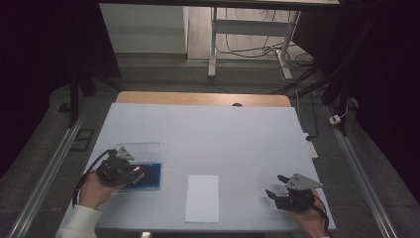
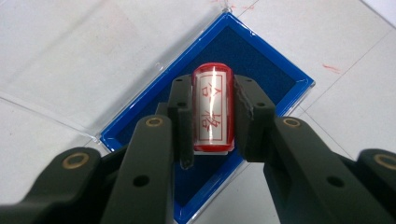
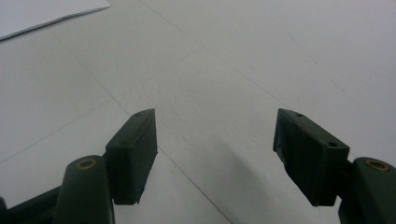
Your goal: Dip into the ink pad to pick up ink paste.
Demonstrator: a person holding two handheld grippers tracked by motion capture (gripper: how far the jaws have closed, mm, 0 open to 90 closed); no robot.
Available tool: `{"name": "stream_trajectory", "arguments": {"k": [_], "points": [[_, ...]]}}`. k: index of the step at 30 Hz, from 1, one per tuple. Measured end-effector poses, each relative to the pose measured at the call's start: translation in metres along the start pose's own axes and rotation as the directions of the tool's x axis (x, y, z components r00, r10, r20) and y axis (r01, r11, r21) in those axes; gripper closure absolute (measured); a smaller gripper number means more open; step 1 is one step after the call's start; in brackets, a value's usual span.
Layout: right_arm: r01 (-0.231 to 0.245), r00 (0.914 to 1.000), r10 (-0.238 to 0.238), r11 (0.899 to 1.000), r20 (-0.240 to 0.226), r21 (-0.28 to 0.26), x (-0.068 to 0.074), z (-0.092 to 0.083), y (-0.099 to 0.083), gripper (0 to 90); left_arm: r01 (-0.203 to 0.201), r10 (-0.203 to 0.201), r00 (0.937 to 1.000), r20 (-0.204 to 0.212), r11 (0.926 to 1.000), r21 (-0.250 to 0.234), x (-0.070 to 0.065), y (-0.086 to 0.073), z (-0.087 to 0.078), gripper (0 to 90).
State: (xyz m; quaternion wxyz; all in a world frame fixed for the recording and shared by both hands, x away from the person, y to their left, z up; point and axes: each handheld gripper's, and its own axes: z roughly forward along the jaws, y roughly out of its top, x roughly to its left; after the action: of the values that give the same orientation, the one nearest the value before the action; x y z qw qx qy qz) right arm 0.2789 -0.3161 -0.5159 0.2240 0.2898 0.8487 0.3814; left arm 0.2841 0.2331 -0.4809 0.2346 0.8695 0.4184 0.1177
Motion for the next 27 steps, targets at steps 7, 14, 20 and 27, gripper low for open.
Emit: {"name": "stream_trajectory", "arguments": {"k": [7,14,20,27], "points": [[0.003,1.0,-0.003,1.0,0.005,0.002,0.0006,-0.0002,0.0005,30.0,0.005,-0.004,0.9999,-0.016,0.9996,0.029,-0.0033,0.0028,0.0015,70.5],[0.002,1.0,-0.002,1.0,0.007,-0.001,0.0009,-0.0017,0.0011,30.0,0.005,-0.005,0.9998,-0.022,0.9996,0.029,-0.0043,0.0006,0.0052,70.9],[0.005,1.0,-0.005,1.0,0.002,0.001,0.0011,-0.001,0.001,30.0,-0.006,0.007,0.9994,-0.034,0.9994,0.034,-0.0064,0.0012,0.0058,70.9],[0.008,1.0,-0.008,1.0,0.002,0.003,0.0012,0.0002,0.0008,30.0,-0.013,0.013,0.9996,-0.024,0.9996,0.027,-0.0049,0.0002,0.0061,70.9]]}}
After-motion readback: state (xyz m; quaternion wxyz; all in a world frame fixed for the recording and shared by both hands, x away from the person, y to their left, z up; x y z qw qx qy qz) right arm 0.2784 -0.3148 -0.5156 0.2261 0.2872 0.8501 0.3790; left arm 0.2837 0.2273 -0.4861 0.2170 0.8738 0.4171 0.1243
